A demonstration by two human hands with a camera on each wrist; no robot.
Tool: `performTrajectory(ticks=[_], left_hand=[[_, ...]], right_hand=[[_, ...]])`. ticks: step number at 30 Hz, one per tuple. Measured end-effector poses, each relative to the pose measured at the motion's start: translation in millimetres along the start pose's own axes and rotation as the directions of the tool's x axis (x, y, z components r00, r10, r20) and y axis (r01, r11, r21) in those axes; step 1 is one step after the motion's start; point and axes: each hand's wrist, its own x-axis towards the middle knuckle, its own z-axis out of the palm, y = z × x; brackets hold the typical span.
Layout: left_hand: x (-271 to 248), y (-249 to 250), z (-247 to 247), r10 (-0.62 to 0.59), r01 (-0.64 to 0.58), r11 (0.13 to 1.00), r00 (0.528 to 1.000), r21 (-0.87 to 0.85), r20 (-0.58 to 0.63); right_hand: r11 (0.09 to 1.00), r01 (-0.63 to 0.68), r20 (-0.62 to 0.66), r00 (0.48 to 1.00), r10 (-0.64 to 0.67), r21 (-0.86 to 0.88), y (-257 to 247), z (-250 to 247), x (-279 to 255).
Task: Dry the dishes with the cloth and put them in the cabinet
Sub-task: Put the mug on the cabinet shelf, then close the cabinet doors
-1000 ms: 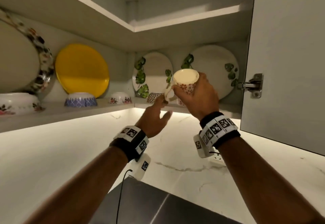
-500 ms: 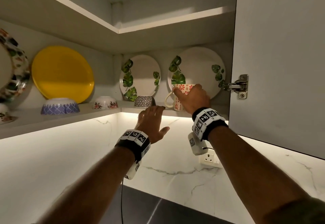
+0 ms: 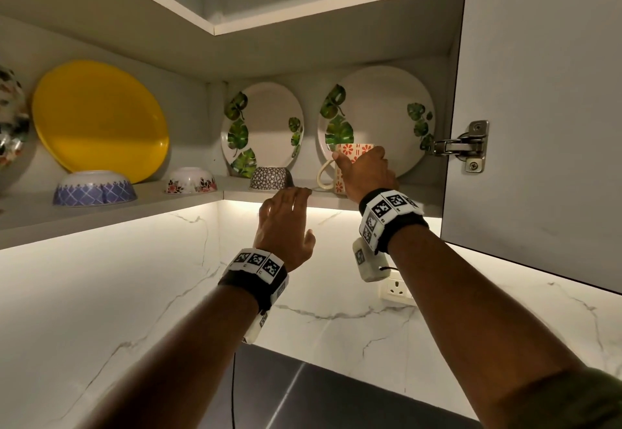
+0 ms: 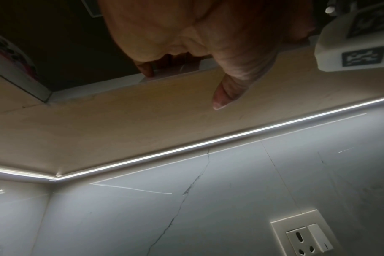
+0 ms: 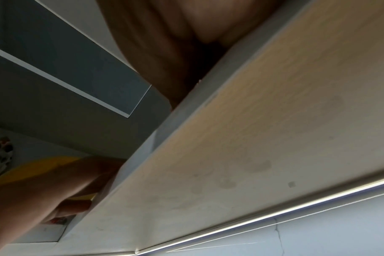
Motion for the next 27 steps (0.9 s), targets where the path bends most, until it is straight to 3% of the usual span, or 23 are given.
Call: performTrajectory(ticks=[12, 17, 23, 27], left_hand=[[-1.5, 0.7, -9.0, -0.004, 0.009, 0.998, 0.997, -0.063, 0.081], [-9.6, -3.4, -25.6, 0.034, -0.005, 0.988, 0.982, -0.153, 0.186], [-98.3, 20.4, -31.3, 0.098, -0.082, 0.874, 0.995, -0.479, 0.009], [-170.5, 52.6, -37.5, 0.060, -0.048, 0.761, 0.998, -0.647, -0.003]], right_hand=[[0.994, 0.024, -0.038, 0.999, -0.028, -0.110, 6.9, 1.1, -9.1], [0.979, 0.184, -0.105, 0.976, -0.192, -0.083, 12.9, -12.3, -32.4], [0.886, 0.452, 0.009, 0.891, -0.454, -0.098, 53.6, -35.8, -140.3], [0.865, 0.490, 0.166, 0.867, -0.470, -0.109, 92.3, -49.6, -221.8]])
